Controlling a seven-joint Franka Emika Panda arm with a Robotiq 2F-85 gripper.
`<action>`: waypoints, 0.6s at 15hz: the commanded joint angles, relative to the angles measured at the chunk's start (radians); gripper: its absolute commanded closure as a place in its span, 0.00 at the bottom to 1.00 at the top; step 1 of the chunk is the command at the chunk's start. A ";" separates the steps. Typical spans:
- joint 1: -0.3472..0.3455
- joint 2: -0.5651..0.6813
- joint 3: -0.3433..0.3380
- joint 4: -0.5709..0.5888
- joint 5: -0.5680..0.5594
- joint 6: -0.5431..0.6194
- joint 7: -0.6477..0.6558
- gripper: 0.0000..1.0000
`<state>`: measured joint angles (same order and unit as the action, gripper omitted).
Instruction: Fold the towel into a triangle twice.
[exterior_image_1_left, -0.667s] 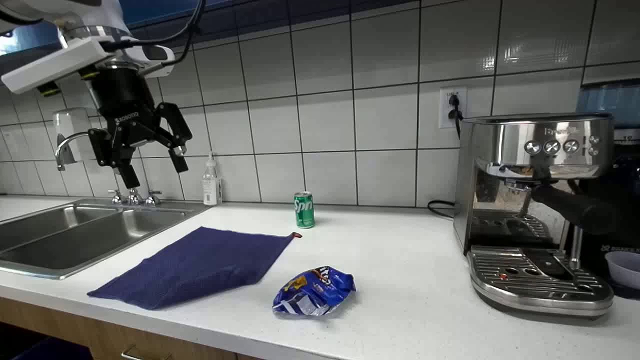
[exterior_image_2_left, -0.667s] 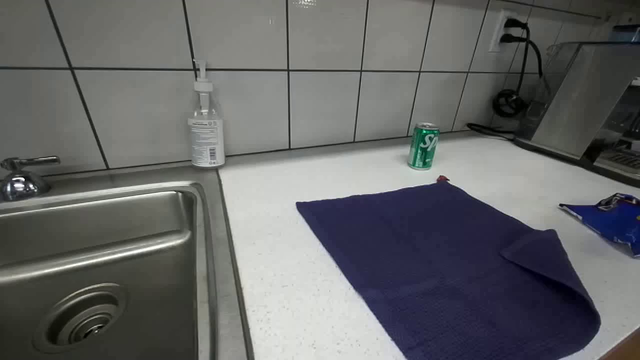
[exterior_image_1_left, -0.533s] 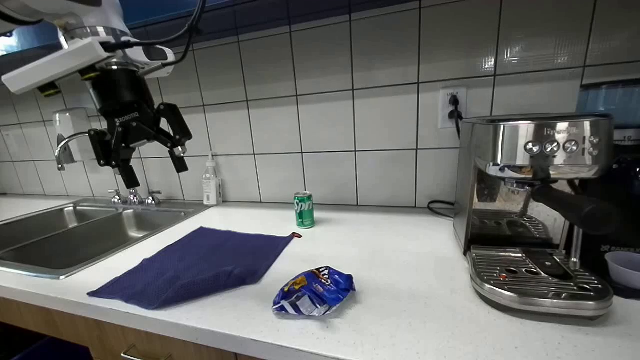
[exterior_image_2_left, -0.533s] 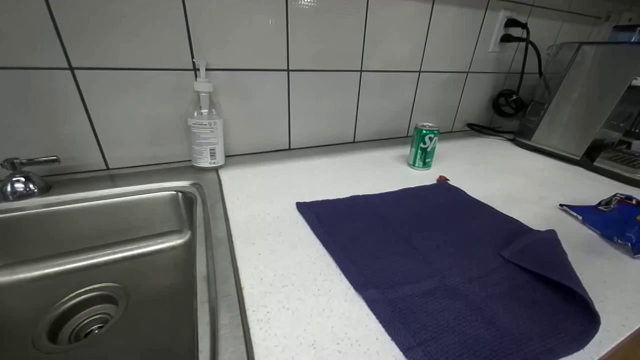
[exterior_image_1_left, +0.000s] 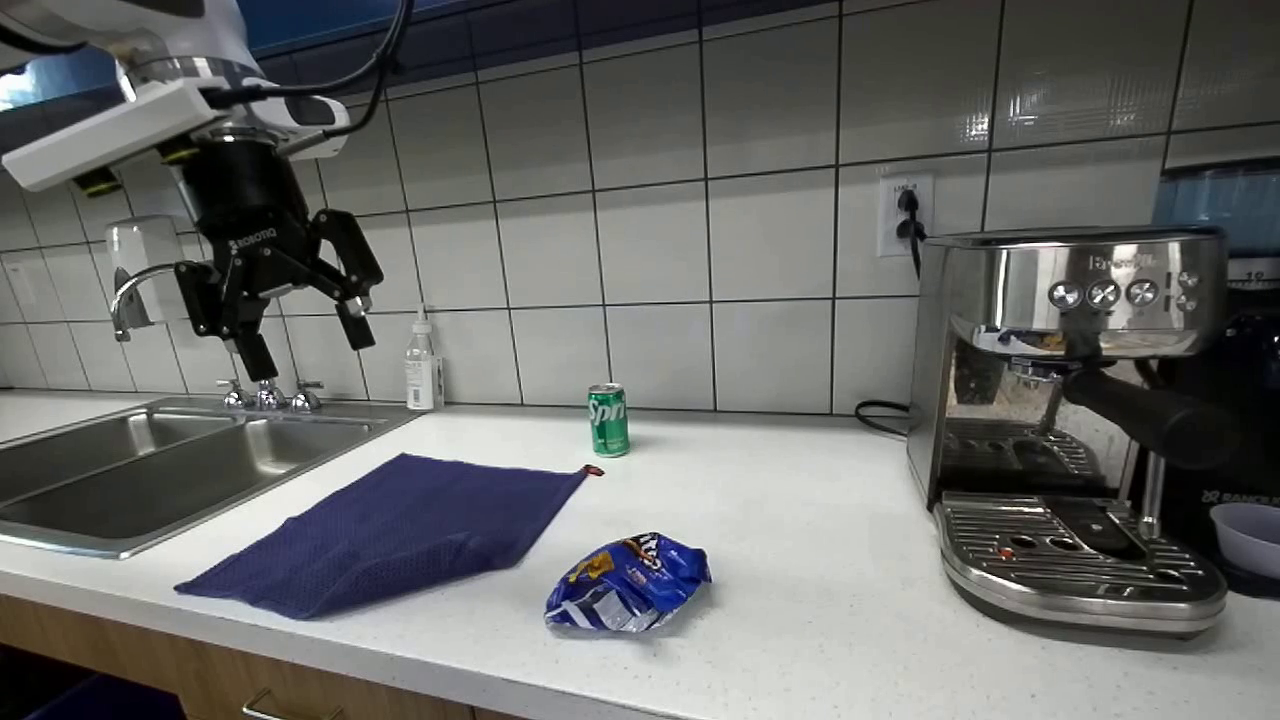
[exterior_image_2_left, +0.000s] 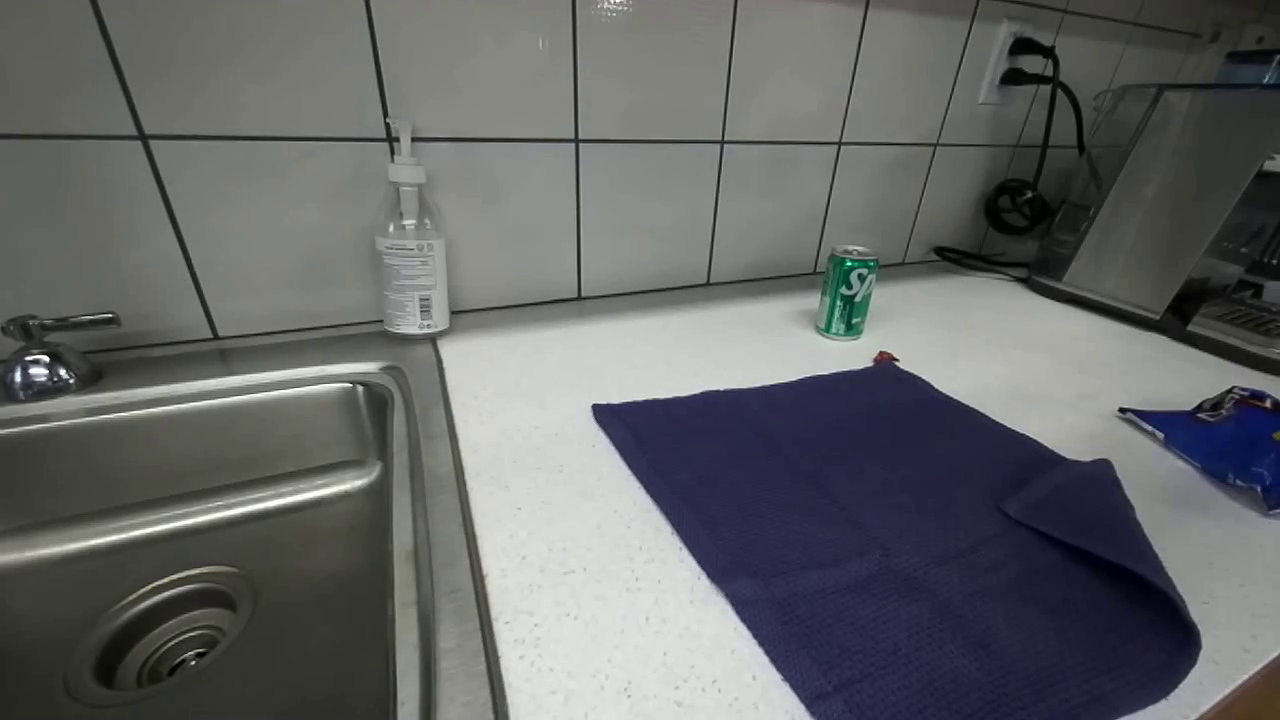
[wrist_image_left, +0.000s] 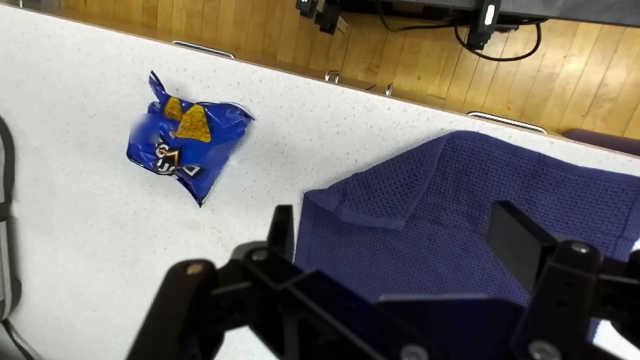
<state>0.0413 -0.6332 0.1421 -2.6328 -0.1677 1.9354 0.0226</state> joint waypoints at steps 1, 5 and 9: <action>0.025 0.010 -0.017 -0.014 0.002 0.007 -0.002 0.00; 0.040 0.081 0.026 -0.018 -0.004 0.059 0.064 0.00; 0.047 0.185 0.080 -0.010 -0.037 0.135 0.148 0.00</action>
<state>0.0817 -0.5271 0.1830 -2.6553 -0.1689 2.0184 0.0912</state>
